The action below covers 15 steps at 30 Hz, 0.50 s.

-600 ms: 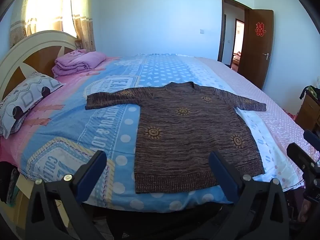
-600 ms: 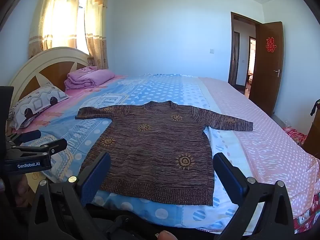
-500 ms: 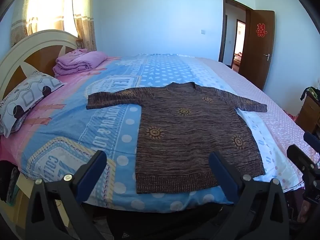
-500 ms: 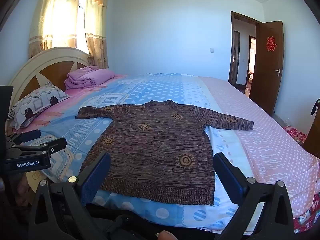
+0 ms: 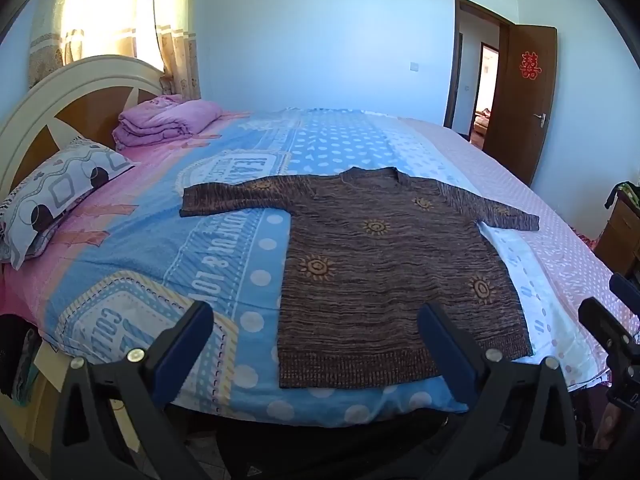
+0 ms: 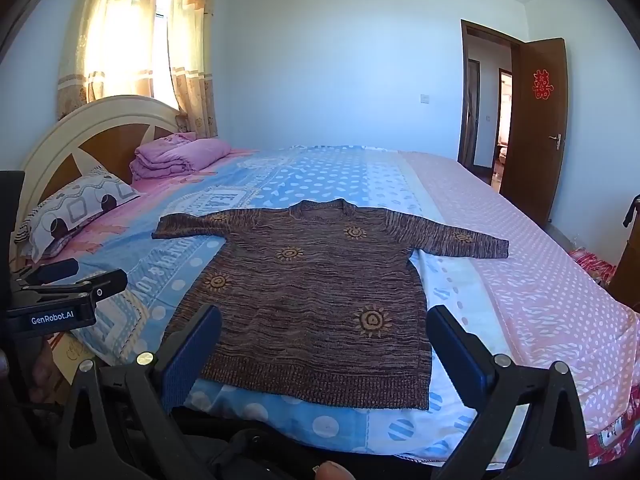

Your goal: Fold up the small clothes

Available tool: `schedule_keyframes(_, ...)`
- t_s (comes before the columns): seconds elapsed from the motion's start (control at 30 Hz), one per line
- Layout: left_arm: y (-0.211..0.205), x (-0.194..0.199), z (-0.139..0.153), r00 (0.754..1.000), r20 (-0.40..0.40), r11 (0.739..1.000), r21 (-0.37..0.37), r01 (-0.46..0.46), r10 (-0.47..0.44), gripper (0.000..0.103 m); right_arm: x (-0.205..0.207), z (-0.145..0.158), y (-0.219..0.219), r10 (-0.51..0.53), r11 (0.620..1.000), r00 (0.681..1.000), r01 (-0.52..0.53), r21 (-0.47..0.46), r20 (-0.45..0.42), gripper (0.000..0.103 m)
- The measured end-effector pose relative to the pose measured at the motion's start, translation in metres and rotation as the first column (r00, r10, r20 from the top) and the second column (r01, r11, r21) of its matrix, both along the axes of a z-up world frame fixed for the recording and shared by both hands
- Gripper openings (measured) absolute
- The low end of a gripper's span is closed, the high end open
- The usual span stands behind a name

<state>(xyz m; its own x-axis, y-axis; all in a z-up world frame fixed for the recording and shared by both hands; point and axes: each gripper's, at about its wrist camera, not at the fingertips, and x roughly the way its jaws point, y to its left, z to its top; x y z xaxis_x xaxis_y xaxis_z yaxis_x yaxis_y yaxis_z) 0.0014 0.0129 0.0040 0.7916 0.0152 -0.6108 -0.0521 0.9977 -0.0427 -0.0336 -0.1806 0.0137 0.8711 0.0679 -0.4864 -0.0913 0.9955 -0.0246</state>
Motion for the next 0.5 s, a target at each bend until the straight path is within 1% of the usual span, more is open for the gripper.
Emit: schedule_keyframes(0.5,0.0049,0.0007,0.0006,1.0,0.01,1.0,-0.005,-0.009,0.01,0.103,-0.0011,0.0013,-0.0024,-0.006,1.0,1.0,0.006,0.013,0.008,0.102)
